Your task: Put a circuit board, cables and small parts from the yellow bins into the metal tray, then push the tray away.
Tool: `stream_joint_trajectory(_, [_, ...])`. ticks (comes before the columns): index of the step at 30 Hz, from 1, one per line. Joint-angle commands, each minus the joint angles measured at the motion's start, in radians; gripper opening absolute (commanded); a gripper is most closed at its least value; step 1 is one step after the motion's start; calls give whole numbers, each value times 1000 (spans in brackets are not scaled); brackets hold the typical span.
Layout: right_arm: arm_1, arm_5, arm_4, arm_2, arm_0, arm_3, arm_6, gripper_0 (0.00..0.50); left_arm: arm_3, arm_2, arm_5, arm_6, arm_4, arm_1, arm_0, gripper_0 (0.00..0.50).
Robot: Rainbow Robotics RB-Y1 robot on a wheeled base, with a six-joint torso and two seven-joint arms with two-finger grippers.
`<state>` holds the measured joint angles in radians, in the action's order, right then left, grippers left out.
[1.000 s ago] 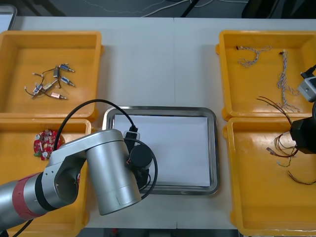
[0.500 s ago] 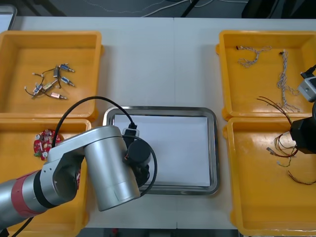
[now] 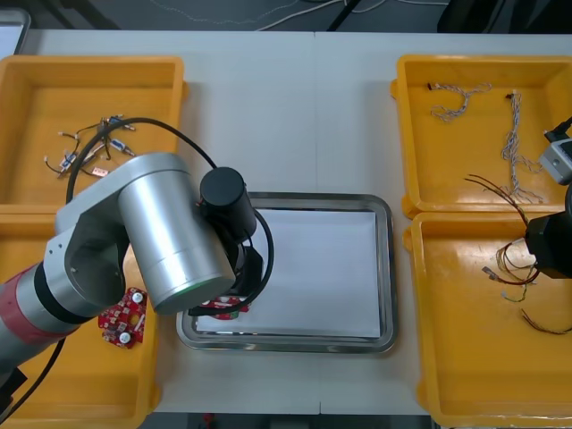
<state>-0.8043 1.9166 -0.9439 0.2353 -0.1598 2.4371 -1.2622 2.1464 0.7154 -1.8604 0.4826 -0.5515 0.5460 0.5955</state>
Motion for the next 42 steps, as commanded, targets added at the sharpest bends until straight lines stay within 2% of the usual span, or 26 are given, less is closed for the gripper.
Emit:
stream_joint_trajectory(1, [-33,3,-7,-11,-20,8,49,0,86,-103,-59,30,-65,17,70,500])
stream_joint_trajectory(7, [-29,3,-12,-33,0,4,47,0,145,-148,-59,30,-56,34,90,500])
stream_joint_trajectory(9, [-29,3,-6,-59,-4,7,49,0,173,-192,-59,39,-59,61,90,500])
stream_joint_trajectory(18, [-65,3,-12,-163,-46,62,58,0,156,-278,-59,156,-81,137,89,500])
stream_joint_trajectory(29, [-67,3,-27,-347,-152,79,89,0,55,-432,-59,306,-222,226,89,500])
stream_joint_trajectory(36, [-61,3,11,-499,-244,68,121,0,-11,-485,-59,389,-217,239,89,500])
stream_joint_trajectory(42, [-22,3,48,-631,-331,31,132,0,-92,-530,-59,491,-193,244,90,500])
